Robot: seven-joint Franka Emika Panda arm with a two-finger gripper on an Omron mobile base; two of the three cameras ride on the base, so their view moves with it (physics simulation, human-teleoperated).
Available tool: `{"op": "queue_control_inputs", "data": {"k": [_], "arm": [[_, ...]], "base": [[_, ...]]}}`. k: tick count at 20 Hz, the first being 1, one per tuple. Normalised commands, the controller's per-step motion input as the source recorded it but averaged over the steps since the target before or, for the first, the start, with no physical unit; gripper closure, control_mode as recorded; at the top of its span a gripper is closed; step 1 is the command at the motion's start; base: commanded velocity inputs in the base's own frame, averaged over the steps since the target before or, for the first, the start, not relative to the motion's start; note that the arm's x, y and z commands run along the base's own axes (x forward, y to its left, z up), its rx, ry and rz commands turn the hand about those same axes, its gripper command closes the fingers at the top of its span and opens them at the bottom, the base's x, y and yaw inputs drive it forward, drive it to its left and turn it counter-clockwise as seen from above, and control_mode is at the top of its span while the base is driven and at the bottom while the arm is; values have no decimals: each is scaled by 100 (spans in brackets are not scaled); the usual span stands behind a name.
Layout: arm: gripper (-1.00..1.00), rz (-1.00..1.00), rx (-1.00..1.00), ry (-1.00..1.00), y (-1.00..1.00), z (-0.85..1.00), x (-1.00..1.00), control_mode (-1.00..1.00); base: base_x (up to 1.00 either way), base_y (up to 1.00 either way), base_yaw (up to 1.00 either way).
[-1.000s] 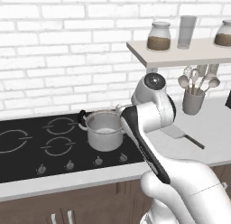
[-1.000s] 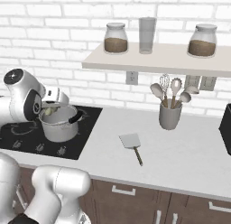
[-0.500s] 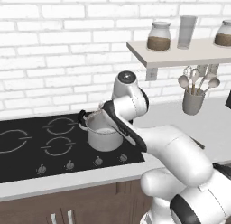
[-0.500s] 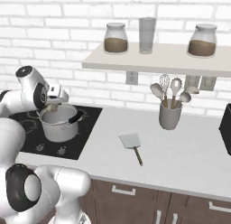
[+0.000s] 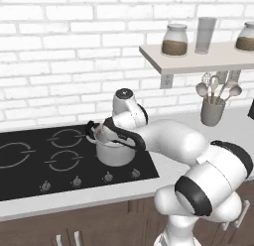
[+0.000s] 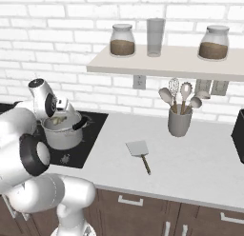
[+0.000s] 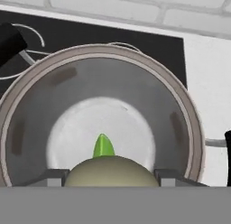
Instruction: Put the mushroom and lemon wedge in the pot. Retrieve the spatula and lightly stir the vegetables in the pot.
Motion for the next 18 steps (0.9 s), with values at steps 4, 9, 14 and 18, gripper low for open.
{"op": "queue_control_inputs", "data": {"k": [4,9,14,18], "arm": [[100,0,-1,0,3,-34,32,-100],[100,0,-2,0,0,-46,33,-100],[-100,0,-1,0,2,-23,9,-100],[-100,-1,0,0,1,2,2,-100]], "base": [[0,0,0],[0,0,0],[0,0,0],[0,0,0]]}}
